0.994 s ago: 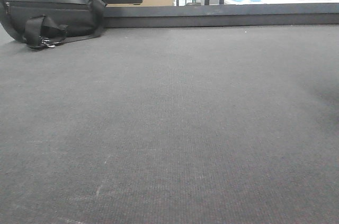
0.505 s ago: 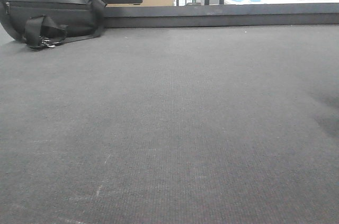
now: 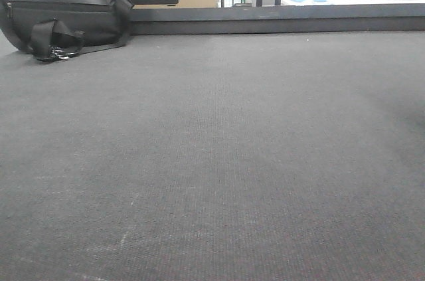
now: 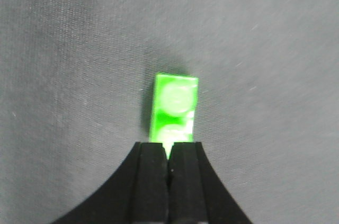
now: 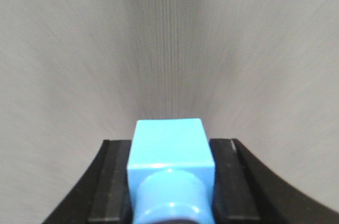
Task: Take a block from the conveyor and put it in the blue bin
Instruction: 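Close left gripper on green block and right gripper on blue block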
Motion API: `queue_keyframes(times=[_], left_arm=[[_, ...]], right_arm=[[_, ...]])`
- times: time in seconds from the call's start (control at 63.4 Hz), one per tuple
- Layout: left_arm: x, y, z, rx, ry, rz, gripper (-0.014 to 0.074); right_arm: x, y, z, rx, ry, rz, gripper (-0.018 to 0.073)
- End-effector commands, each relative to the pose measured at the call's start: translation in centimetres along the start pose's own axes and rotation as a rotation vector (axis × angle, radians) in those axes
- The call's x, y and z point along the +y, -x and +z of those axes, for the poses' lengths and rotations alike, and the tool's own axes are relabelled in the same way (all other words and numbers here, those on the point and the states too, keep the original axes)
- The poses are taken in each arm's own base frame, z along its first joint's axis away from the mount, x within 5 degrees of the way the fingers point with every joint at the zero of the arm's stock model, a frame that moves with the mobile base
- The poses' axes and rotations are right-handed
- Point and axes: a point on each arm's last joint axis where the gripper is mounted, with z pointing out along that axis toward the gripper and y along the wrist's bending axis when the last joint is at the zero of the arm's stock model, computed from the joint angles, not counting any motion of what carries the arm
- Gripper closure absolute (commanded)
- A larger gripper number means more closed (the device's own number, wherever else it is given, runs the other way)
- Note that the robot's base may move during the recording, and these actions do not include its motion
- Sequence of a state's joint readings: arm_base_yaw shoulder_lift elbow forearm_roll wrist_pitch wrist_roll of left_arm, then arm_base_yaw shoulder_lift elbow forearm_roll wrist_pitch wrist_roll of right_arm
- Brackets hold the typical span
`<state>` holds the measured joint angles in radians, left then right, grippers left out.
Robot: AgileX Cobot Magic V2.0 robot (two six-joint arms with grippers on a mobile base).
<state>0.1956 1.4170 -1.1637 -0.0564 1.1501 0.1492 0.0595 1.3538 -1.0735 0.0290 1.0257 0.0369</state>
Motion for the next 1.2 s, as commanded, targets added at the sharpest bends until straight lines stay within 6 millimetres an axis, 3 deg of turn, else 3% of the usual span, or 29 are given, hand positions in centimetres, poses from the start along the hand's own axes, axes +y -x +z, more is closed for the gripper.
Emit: queue_keyframes(times=[0.0, 0.095, 0.158, 0.331, 0.426, 0.71, 0.994, 1.183], left_arm=[[-0.6, 0.3, 0.5, 0.017, -0.031, 0.038, 0.0707], [-1.1, 0.5, 1.2, 0.032, -0.027, 0.068, 0.0695], [-1.3, 0.7, 1.6, 0.03, -0.016, 0.086, 0.0637], [-1.9, 0.1, 2.9, 0.042, -0.013, 0.094, 0.0304], [-1.7, -0.3, 3.7, 0.04, 0.01, 0.031, 0.0196], [-1.3, -1.6, 6.6, -0.015, 0.057, 0.019, 0.0196], [-1.3, -1.4, 7.1, -0.072, 0.06, 0.048, 0.0196], [-1.3, -1.6, 8.2, 0.003, 0.053, 0.049, 0.0196]], right_arm=[[-0.1, 0.4, -1.7, -0.099, 0.005, 0.003, 0.0721], [0.0, 0.6, -2.0, -0.133, 0.006, 0.003, 0.0721], [0.0, 0.6, -2.0, -0.132, 0.01, 0.005, 0.0721], [0.3, 0.5, -2.0, -0.128, 0.043, 0.025, 0.0721], [0.3, 0.5, -2.0, -0.127, 0.052, 0.031, 0.0721], [0.4, 0.6, -2.0, -0.137, 0.055, 0.033, 0.0721], [0.4, 0.7, -2.0, -0.146, 0.055, 0.033, 0.0721], [0.4, 0.8, -2.0, -0.155, 0.055, 0.033, 0.0721]])
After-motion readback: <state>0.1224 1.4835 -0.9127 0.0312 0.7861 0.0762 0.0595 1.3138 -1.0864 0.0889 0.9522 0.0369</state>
